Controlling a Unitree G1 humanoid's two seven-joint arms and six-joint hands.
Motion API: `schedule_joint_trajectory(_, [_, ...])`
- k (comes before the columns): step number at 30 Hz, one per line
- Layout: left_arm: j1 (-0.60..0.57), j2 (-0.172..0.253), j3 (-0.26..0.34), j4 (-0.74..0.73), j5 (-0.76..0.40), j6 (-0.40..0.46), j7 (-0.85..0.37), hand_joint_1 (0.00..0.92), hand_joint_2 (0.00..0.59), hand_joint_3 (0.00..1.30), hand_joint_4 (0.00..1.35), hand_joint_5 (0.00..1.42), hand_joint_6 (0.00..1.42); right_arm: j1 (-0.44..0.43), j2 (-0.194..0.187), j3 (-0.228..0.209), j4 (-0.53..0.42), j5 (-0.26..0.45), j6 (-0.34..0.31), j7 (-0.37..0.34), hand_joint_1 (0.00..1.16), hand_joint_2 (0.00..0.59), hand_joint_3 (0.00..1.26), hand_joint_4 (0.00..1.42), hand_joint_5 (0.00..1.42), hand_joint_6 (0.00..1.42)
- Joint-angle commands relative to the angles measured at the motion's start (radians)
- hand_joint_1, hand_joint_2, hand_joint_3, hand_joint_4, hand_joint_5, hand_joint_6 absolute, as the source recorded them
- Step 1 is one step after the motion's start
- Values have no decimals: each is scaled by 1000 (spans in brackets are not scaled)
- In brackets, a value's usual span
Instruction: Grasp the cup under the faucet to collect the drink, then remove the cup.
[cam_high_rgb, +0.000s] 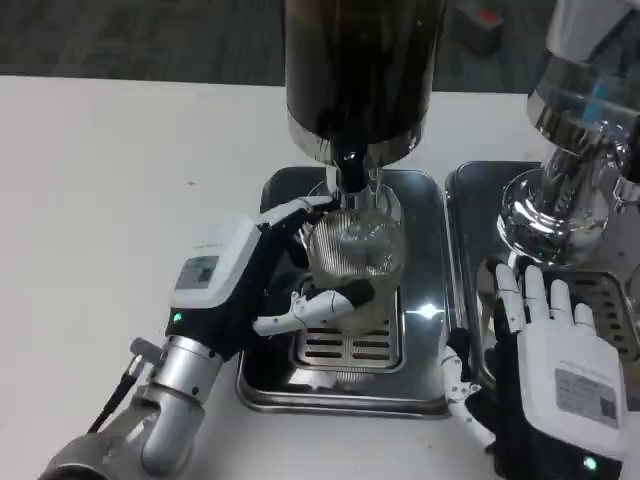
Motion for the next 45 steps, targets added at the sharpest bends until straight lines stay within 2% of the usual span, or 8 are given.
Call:
schedule_joint_trajectory(1, [22, 20, 19, -19, -27, -33, 11, 1, 21, 354, 404, 671, 467, -13, 8, 1, 3, 1, -1, -1, 265, 528, 67, 0, 0, 12])
schedule_joint_trajectory(4, [49, 50, 47, -38, -54, -62, 10, 0, 19, 322, 379, 656, 450, -19, -1, -2, 1, -5, -1, 5, 272, 511, 59, 0, 0, 0])
schedule_joint_trajectory(10, [115, 140, 100, -155, -73, -107, 1, 0, 17, 146, 156, 454, 313, -47, -25, -4, 11, -20, 0, 33, 257, 495, 37, 0, 0, 0])
schedule_joint_trajectory(15, [170, 195, 151, -267, -141, -162, -99, 0, 44, 8, 4, 239, 141, -81, -61, 1, 32, -28, -6, 61, 249, 486, 17, 0, 0, 0])
schedule_joint_trajectory(20, [202, 240, 207, -386, -236, -246, -232, 0, 50, 0, 0, 158, 78, -100, -83, 2, 39, -21, -10, 75, 245, 486, 15, 0, 0, 0])
schedule_joint_trajectory(31, [221, 213, 239, -614, -576, -268, -627, 0, 61, 0, 0, 123, 91, -119, -101, -1, 46, -17, -16, 93, 241, 496, 6, 0, 0, 0])
schedule_joint_trajectory(38, [194, 162, 227, -658, -697, -244, -831, 0, 63, 0, 0, 104, 97, -135, -95, -9, 43, -13, -1, 93, 233, 506, 5, 0, 0, 0])
schedule_joint_trajectory(45, [149, 100, 236, -647, -727, -220, -966, 0, 71, 0, 0, 98, 97, -121, -75, -2, 45, -18, 7, 83, 228, 508, 5, 0, 0, 0])
